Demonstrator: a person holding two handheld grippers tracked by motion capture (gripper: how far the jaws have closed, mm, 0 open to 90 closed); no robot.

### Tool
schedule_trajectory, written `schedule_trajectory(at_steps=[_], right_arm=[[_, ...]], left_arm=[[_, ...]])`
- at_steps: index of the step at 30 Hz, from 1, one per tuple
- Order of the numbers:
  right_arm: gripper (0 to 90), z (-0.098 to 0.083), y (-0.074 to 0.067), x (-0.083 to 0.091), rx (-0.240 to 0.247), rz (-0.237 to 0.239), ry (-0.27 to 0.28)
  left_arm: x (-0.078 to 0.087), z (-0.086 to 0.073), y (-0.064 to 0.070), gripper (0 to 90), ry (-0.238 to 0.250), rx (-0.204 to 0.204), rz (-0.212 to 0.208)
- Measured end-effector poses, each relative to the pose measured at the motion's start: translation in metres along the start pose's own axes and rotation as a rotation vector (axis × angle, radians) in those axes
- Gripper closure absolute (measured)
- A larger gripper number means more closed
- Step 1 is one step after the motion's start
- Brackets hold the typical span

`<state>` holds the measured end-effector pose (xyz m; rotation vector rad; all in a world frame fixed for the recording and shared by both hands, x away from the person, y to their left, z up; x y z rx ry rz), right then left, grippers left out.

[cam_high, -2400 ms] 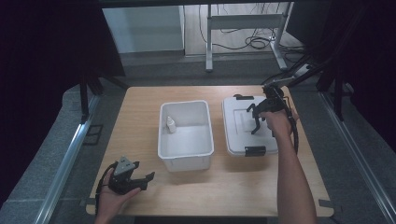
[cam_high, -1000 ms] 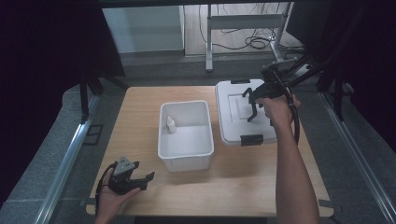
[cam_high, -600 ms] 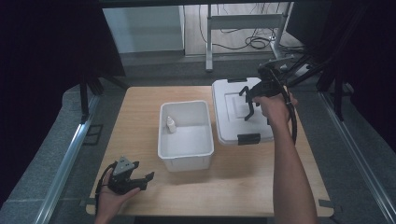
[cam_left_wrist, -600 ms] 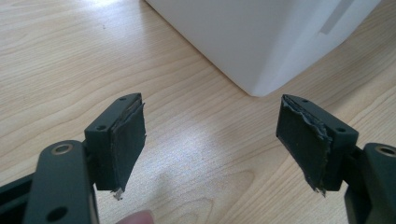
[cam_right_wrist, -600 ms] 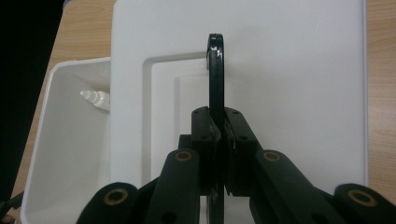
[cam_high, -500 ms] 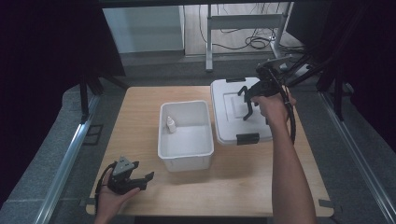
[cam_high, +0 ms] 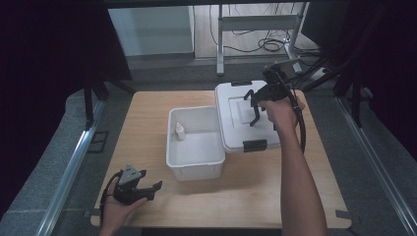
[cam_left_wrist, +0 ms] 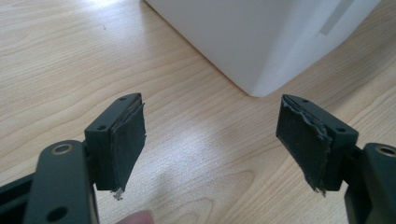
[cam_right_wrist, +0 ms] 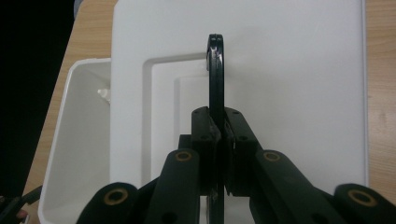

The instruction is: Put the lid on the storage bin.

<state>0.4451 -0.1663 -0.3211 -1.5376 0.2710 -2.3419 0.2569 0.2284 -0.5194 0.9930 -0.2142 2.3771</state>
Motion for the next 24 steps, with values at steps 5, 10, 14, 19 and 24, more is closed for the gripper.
schedule_trajectory(at_steps=[5, 10, 14, 19, 24], right_arm=[[85.0, 0.000, -0.006, -0.002, 0.006, 0.004, -0.002], [85.0, 0.001, -0.008, 0.000, 0.013, 0.009, 0.003], [85.0, 0.001, -0.010, 0.000, 0.009, 0.006, 0.001], [85.0, 0.000, -0.014, -0.001, 0.007, 0.013, -0.001], [85.0, 0.001, -0.022, -0.004, 0.014, 0.024, -0.007]], left_arm=[[0.001, 0.000, -0.001, 24.1, 0.002, 0.000, 0.001], [0.001, 0.000, -0.001, 24.1, 0.003, 0.002, 0.000], [0.001, 0.000, 0.000, 24.1, -0.001, -0.005, -0.001], [0.001, 0.000, 0.000, 24.1, 0.000, -0.004, 0.000], [0.002, 0.000, -0.001, 24.1, 0.003, -0.003, -0.001]])
Point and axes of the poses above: each handheld gripper's, and its own axes: x roughly backward along the jaws, z roughly out of its top, y roughly to its right, the point moved 3 cm from there along -x, roughly forward along the jaws, and after that the axes turned 4 degrees about -y, right-handed, at the moved point
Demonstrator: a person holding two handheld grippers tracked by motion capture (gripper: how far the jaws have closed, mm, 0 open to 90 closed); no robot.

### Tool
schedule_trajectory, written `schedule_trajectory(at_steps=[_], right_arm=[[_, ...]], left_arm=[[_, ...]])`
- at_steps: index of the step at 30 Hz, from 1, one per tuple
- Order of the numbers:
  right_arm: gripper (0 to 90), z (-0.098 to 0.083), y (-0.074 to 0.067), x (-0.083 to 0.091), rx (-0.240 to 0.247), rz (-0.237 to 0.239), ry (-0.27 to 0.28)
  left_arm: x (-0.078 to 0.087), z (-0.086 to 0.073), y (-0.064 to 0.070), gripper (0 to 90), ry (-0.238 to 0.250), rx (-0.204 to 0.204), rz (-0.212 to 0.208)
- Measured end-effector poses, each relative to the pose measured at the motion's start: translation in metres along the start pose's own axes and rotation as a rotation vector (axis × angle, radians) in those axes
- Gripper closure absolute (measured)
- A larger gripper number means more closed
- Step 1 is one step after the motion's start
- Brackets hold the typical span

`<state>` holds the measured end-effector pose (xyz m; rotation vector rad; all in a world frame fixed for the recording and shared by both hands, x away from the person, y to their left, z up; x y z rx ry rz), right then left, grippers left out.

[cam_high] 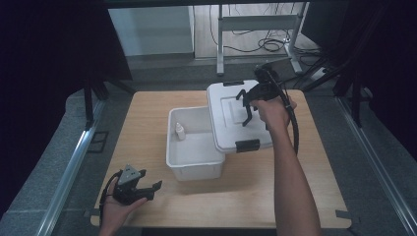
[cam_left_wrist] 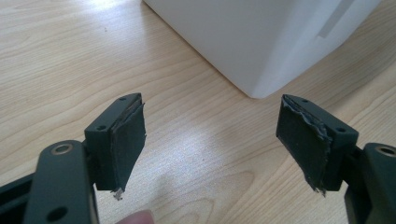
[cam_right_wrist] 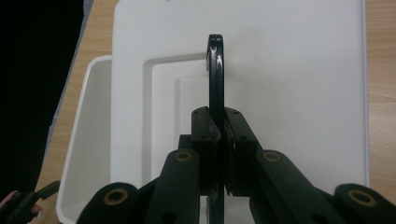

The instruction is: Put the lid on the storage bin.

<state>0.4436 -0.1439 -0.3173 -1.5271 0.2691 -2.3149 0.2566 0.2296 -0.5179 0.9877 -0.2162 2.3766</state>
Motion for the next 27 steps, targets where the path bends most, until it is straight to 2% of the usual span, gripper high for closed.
schedule_trajectory(at_steps=[12, 14, 19, 27], right_arm=[[85.0, 0.000, -0.014, -0.006, 0.003, 0.021, -0.014], [85.0, 0.001, -0.016, -0.005, 0.005, 0.035, -0.017], [85.1, 0.001, -0.023, -0.003, 0.006, 0.034, -0.018], [85.1, 0.000, -0.039, -0.014, 0.024, 0.045, -0.035]], left_arm=[[0.000, 0.000, 0.000, 24.1, 0.002, 0.001, -0.001], [0.001, 0.000, -0.001, 24.1, 0.005, 0.005, -0.001], [0.001, 0.000, -0.001, 24.1, 0.003, 0.002, -0.001], [0.002, 0.001, 0.000, 24.1, 0.005, 0.002, -0.003]])
Point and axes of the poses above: each handheld gripper's, and its own axes: x roughly backward along the jaws, z roughly out of its top, y roughly to its right, the point moved 3 cm from there along -x, roughly forward along the jaws, and after that the axes turned 4 degrees about -y, right-handed, at the moved point
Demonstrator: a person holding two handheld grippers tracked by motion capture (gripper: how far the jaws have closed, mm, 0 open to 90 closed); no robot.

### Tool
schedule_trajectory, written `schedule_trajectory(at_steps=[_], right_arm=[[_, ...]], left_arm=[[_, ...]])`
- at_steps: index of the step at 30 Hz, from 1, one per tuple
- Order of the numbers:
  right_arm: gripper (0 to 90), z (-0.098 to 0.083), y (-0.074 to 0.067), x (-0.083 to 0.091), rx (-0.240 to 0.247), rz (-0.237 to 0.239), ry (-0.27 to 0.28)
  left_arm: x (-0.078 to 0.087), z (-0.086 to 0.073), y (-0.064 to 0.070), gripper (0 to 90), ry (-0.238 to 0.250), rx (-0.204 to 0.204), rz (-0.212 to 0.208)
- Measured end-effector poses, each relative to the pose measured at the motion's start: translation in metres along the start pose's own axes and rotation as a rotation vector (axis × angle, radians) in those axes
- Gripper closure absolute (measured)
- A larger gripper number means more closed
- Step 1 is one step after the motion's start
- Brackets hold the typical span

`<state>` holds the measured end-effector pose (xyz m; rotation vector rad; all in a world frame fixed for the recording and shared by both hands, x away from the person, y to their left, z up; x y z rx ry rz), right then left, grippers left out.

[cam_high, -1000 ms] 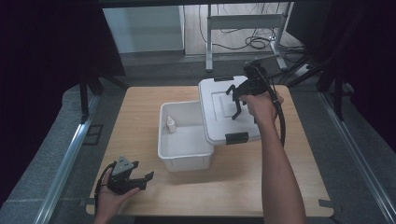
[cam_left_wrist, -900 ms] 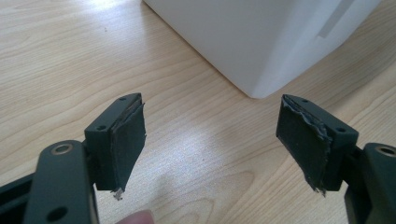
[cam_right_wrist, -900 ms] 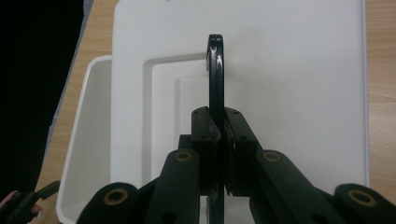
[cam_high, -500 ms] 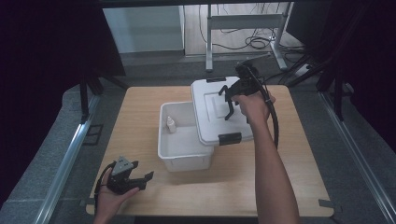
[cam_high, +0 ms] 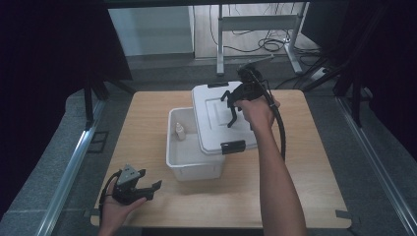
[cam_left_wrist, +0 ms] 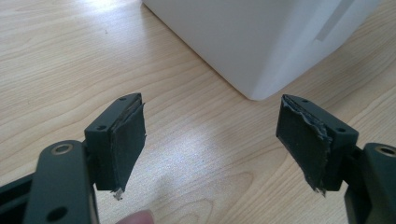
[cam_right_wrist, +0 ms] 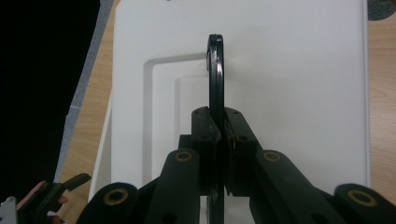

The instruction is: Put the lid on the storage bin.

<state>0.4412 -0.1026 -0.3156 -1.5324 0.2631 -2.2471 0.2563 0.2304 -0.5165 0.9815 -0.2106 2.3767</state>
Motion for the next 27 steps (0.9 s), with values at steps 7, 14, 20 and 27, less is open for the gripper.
schedule_trajectory(at_steps=[7, 14, 20, 27], right_arm=[[85.0, -0.001, -0.011, -0.006, -0.006, 0.021, -0.009], [85.0, -0.004, -0.017, -0.009, -0.015, 0.022, -0.017], [85.0, -0.006, -0.023, -0.013, -0.033, 0.043, -0.022], [85.0, -0.010, -0.036, -0.023, -0.040, 0.050, -0.034]], left_arm=[[0.000, 0.000, 0.001, 24.1, 0.003, -0.001, -0.005], [0.001, 0.001, 0.001, 24.1, 0.007, 0.001, -0.008], [0.002, 0.001, 0.001, 24.1, 0.011, 0.001, -0.013], [0.004, 0.002, 0.001, 24.1, 0.018, 0.002, -0.012]])
Point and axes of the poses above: each handheld gripper's, and its own axes: x roughly backward along the jaws, z roughly out of its top, y roughly to its right, the point moved 3 cm from there along -x, roughly forward along the jaws, and after that the axes turned 4 degrees about -y, right-handed, at the moved point
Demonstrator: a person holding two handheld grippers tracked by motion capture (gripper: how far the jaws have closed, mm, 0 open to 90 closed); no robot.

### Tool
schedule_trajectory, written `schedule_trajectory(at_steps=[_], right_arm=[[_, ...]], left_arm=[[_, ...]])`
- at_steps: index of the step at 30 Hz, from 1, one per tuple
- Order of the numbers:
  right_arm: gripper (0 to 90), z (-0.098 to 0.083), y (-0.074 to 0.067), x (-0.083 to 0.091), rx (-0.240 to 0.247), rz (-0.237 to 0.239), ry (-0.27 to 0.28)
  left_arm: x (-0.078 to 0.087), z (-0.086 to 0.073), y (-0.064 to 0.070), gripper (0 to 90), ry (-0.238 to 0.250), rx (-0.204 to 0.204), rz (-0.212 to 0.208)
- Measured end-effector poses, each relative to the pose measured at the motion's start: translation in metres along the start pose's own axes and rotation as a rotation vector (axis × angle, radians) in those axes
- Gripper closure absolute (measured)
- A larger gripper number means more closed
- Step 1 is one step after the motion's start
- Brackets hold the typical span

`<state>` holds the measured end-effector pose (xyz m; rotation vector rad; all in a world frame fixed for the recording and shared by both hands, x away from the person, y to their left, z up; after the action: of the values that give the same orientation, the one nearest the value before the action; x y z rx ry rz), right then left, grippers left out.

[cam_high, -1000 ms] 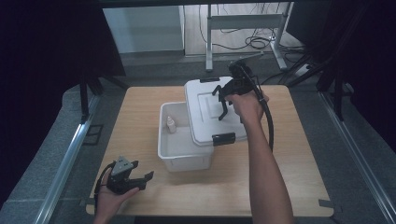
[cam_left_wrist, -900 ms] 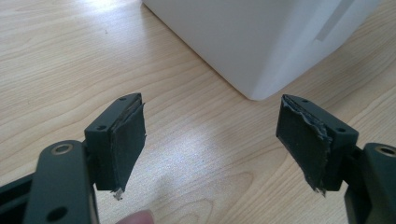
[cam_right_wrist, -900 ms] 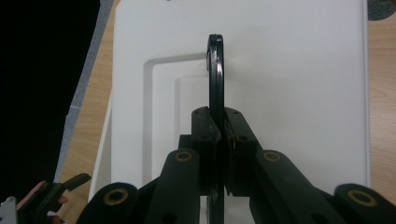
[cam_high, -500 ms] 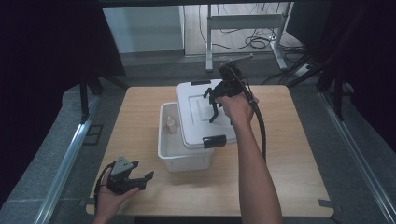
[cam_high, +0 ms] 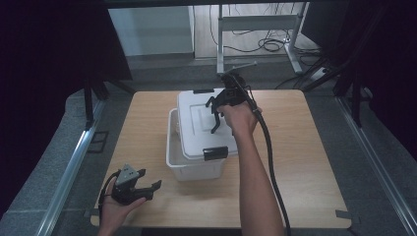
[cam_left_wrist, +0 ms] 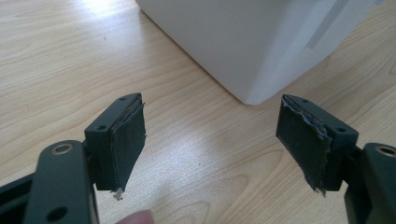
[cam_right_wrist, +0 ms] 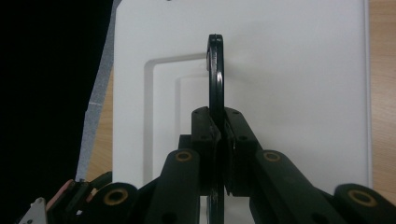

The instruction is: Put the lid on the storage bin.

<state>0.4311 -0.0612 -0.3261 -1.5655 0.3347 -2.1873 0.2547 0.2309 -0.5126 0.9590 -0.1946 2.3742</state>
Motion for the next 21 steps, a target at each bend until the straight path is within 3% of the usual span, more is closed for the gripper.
schedule_trajectory(at_steps=[12, 21], right_arm=[[85.0, -0.006, -0.011, -0.022, -0.035, -0.001, -0.029], [85.1, -0.009, -0.018, -0.036, -0.035, 0.012, -0.045]], left_arm=[[0.001, 0.000, -0.001, 24.1, 0.005, 0.005, -0.003], [0.000, 0.000, -0.001, 24.1, 0.005, 0.004, -0.005]])
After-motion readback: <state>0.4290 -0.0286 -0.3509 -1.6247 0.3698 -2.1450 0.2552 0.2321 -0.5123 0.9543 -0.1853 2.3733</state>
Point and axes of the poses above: each handheld gripper's, and its own axes: x roughly backward along the jaws, z roughly out of its top, y roughly to its right, the point moved 3 cm from there along -x, roughly forward along the jaws, and after that the axes turned 4 degrees about -y, right-handed, at the moved point
